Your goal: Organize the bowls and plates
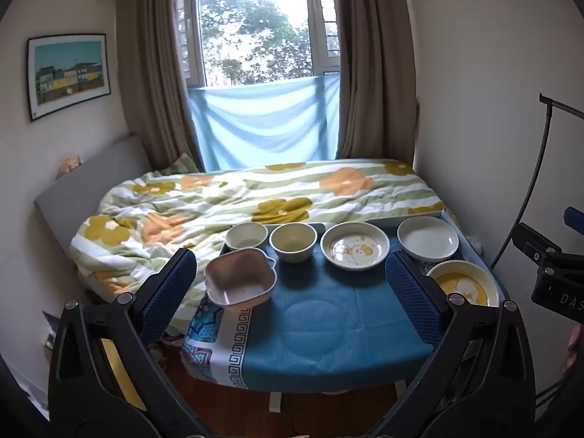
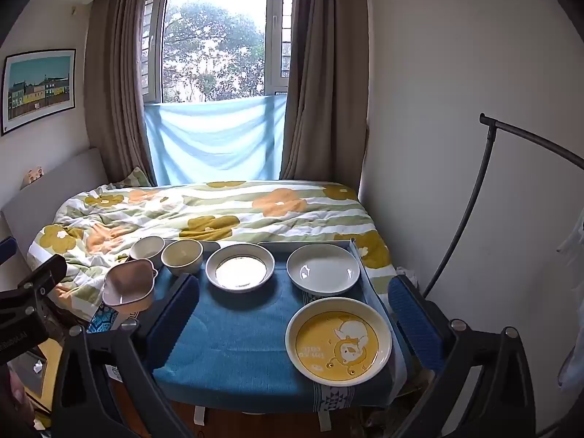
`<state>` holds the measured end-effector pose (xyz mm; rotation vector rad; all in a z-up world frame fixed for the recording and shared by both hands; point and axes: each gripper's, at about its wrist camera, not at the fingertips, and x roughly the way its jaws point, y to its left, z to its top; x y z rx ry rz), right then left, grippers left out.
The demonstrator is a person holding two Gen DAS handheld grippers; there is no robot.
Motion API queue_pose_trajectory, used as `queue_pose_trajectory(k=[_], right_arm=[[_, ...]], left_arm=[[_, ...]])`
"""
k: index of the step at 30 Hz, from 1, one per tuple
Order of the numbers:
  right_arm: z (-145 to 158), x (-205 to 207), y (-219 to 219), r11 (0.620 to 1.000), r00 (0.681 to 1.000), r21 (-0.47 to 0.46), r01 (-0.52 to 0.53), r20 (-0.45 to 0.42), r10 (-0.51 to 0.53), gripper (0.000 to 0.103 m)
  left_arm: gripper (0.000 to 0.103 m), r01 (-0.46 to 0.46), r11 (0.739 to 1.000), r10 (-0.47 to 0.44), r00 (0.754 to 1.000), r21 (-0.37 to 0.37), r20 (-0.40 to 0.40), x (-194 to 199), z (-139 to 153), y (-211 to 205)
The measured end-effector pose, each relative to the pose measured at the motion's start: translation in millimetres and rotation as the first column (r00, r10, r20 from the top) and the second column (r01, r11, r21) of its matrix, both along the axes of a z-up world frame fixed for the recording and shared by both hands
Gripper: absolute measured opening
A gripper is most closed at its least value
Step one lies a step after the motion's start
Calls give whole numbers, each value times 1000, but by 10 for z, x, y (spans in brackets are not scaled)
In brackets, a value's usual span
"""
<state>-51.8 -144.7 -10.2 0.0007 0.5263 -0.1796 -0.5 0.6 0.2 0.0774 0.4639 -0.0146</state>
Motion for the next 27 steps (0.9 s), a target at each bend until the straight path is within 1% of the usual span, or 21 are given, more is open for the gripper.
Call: queue_pose_trajectory(k=[2, 5, 6, 8, 10, 15, 23, 27], right_arm=[[-2, -3, 4, 1000, 1000, -7, 2, 9, -2, 103], [-6, 1, -1, 1000, 1000, 2, 3, 8, -3, 103], [-3, 2, -1, 1000, 1000, 2, 3, 9, -3, 103], [8, 2, 1, 1000, 1000, 3, 2, 12, -2, 103], [-7, 10, -2, 1000, 1000, -1, -5, 11, 5, 103], [-42, 53, -25, 1000, 1000, 2, -9, 9, 9, 103], [7, 35, 40, 1000, 999, 15, -27, 23, 26, 103], [14, 39, 47, 1000, 999, 17, -26, 21, 26, 103]], left_arm=[[103, -6, 1000, 6, 1000, -2, 8, -8, 4, 20], [103, 6, 1000, -6, 1000, 1, -24, 54, -29, 72], [103, 8, 1000, -8, 1000, 24, -27, 59, -47, 12], [103, 5, 999, -4, 1000, 34, -31, 102, -63, -54], [103, 8, 1000, -7, 1000, 27, -24, 47, -29, -22], [103, -2, 1000, 3, 1000, 22, -15, 77, -23, 10], [102, -7, 1000, 8, 1000, 10, -16, 79, -18, 38], [103, -15, 1000, 15, 1000, 20, -15, 86, -8, 37]])
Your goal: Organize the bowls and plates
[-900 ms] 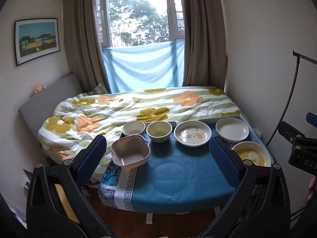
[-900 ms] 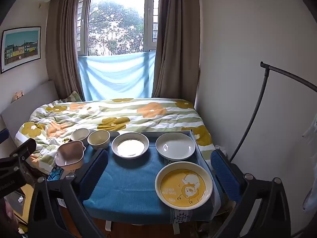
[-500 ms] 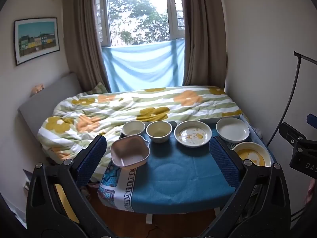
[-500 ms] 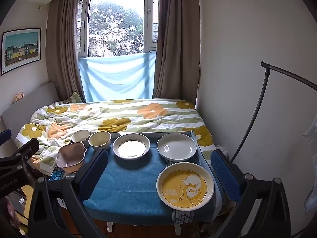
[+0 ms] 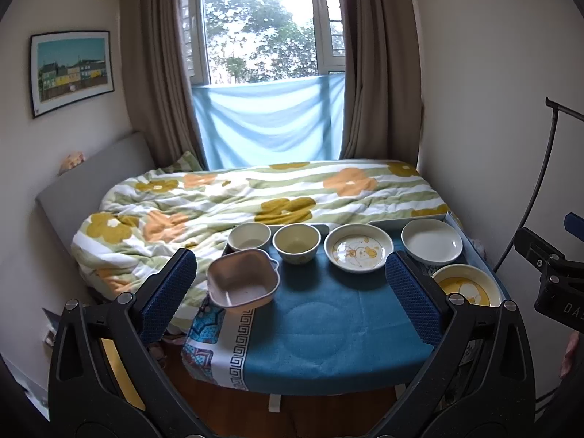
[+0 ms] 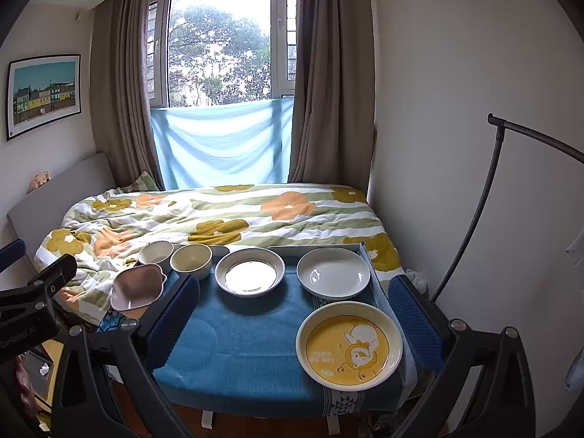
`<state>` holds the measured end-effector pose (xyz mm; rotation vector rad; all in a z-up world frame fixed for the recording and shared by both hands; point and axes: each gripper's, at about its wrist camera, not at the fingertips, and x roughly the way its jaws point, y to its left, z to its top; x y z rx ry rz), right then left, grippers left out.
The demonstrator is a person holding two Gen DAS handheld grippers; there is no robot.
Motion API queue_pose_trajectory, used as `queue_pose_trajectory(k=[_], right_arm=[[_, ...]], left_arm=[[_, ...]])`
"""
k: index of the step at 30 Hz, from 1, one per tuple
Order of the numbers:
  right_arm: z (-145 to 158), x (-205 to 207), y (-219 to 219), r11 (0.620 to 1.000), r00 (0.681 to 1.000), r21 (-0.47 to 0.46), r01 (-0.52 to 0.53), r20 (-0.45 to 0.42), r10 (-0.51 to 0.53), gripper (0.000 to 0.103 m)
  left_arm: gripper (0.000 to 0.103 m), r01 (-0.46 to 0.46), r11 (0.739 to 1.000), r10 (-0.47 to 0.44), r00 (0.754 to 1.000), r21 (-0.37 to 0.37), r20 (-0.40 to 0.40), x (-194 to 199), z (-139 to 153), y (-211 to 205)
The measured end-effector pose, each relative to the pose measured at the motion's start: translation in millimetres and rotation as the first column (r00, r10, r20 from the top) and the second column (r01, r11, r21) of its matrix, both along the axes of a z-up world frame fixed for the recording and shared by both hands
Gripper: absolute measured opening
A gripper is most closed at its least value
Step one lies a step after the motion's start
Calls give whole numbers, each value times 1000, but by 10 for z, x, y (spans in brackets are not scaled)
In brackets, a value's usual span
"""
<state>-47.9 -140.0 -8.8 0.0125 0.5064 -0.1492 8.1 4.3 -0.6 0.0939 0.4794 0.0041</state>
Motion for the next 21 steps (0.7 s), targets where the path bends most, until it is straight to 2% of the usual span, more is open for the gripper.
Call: queue_pose_trajectory(k=[21], right_arm=[[-4, 17, -1, 1000, 1000, -2, 5, -4, -5, 103]], left_arm=[[103, 21, 1000, -21, 1000, -4, 16, -29, 14, -61]])
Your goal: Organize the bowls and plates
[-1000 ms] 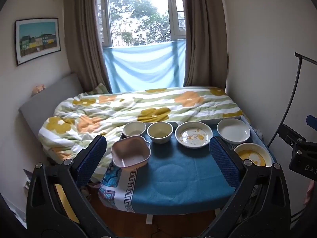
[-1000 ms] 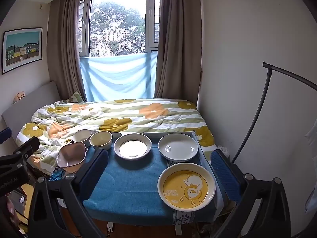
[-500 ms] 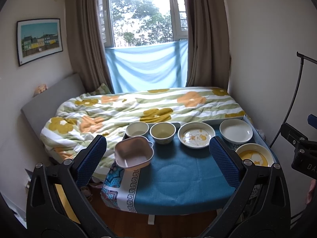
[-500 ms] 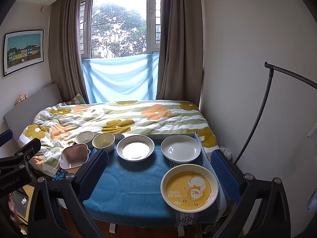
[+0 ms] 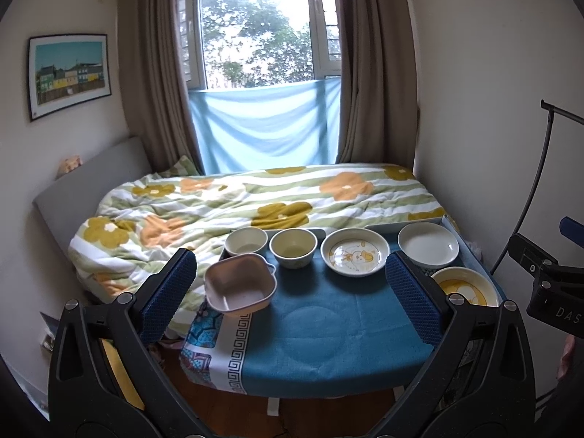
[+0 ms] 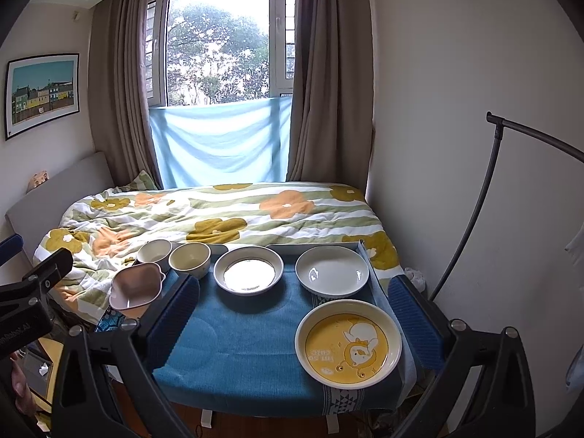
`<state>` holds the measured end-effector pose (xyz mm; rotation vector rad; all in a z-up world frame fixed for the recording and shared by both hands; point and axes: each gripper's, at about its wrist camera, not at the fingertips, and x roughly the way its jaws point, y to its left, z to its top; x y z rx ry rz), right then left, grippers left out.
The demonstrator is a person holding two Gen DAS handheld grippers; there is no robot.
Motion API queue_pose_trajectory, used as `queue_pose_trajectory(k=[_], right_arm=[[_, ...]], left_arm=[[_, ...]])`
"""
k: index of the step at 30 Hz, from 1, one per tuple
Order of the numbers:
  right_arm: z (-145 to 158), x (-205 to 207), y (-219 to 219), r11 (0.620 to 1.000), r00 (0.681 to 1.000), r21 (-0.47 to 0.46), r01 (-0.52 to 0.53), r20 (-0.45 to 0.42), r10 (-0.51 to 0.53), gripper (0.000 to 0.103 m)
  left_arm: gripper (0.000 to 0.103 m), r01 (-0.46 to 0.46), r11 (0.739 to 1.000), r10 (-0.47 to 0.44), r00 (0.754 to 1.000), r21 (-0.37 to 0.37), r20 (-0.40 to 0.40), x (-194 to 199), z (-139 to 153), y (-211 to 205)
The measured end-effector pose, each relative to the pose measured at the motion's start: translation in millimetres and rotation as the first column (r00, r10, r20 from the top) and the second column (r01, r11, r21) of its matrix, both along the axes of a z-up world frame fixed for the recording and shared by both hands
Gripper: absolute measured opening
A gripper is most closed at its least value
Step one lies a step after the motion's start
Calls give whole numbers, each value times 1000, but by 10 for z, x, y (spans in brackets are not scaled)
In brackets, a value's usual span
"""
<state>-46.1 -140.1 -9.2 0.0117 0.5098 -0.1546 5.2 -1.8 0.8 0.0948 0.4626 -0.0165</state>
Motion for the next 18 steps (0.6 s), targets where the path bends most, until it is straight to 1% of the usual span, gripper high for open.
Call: queue_pose_trajectory(k=[18], right_arm=[[-7, -2, -18, 1000, 1000, 1, 0, 0, 0, 103]], left_arm=[[103, 1, 1000, -1, 1000, -3, -5, 17, 9, 20]])
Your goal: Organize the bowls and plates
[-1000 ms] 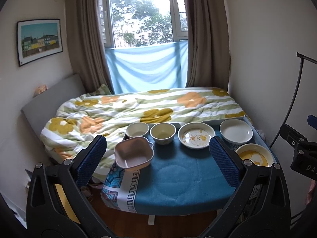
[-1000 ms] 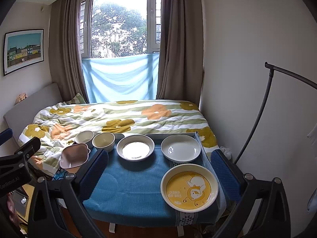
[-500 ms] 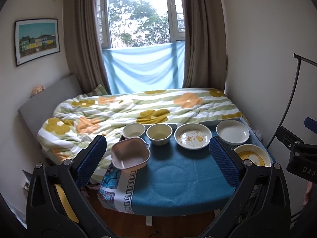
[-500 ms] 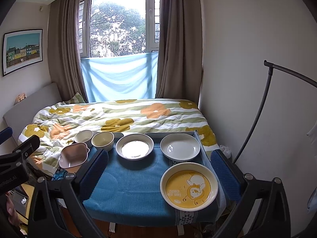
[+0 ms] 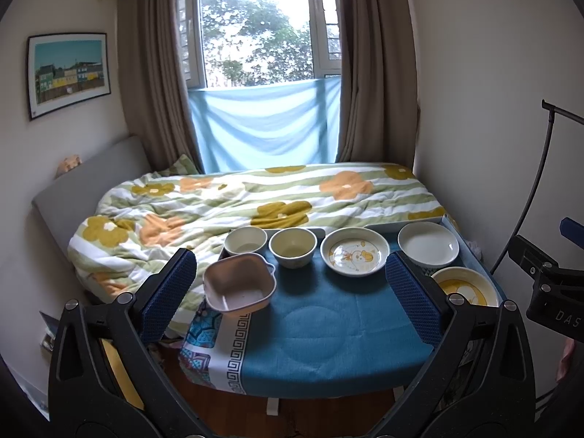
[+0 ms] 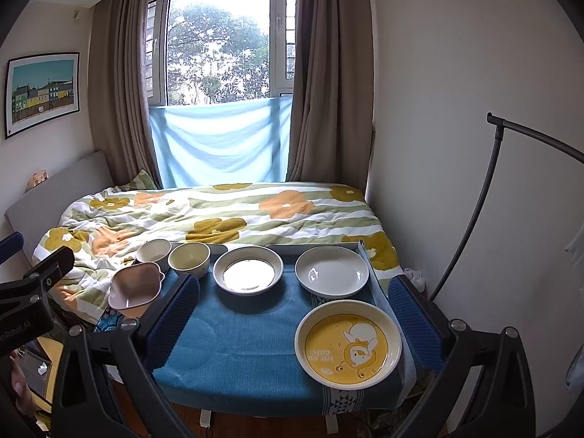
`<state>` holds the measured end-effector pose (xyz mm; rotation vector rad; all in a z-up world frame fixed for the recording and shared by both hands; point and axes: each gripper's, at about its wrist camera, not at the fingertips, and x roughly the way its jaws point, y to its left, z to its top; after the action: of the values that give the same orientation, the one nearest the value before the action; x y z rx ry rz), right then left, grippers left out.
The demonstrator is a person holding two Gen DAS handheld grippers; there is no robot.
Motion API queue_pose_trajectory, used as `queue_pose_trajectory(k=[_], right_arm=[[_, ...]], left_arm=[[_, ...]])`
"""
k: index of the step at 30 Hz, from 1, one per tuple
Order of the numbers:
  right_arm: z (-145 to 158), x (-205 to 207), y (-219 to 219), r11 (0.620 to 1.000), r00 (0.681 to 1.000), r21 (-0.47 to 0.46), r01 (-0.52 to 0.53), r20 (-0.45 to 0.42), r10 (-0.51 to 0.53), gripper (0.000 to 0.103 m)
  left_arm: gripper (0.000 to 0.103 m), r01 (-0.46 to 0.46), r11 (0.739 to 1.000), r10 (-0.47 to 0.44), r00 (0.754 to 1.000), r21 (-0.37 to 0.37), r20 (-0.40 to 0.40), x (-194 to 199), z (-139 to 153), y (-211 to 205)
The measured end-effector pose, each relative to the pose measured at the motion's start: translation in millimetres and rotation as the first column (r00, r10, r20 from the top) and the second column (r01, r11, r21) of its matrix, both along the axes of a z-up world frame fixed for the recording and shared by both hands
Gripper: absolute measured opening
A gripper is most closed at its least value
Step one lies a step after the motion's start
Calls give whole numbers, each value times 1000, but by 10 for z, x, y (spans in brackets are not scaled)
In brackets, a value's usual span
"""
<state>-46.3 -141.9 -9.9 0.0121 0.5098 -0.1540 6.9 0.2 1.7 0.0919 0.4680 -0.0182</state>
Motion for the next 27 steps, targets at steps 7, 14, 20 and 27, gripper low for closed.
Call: queue_pose_trajectory(k=[7, 14, 20, 27], right_arm=[[-2, 2, 5, 1000, 1000, 0, 0, -1, 0, 103], [0, 2, 13, 1000, 1000, 0, 1, 0, -1, 103], [-29, 1, 20, 1000, 1000, 1, 7, 3, -7, 103], [-32, 64, -5, 999, 999, 25, 35, -4, -35, 103]], left_arm=[[103, 4, 1000, -4, 1000, -5, -3, 1, 9, 18], [103, 4, 1000, -4, 1000, -6, -4, 9, 14, 24], [103, 7, 1000, -7, 1000, -7, -8, 27, 18, 29], [103, 43, 999, -43, 999, 10, -24, 194, 68, -12]])
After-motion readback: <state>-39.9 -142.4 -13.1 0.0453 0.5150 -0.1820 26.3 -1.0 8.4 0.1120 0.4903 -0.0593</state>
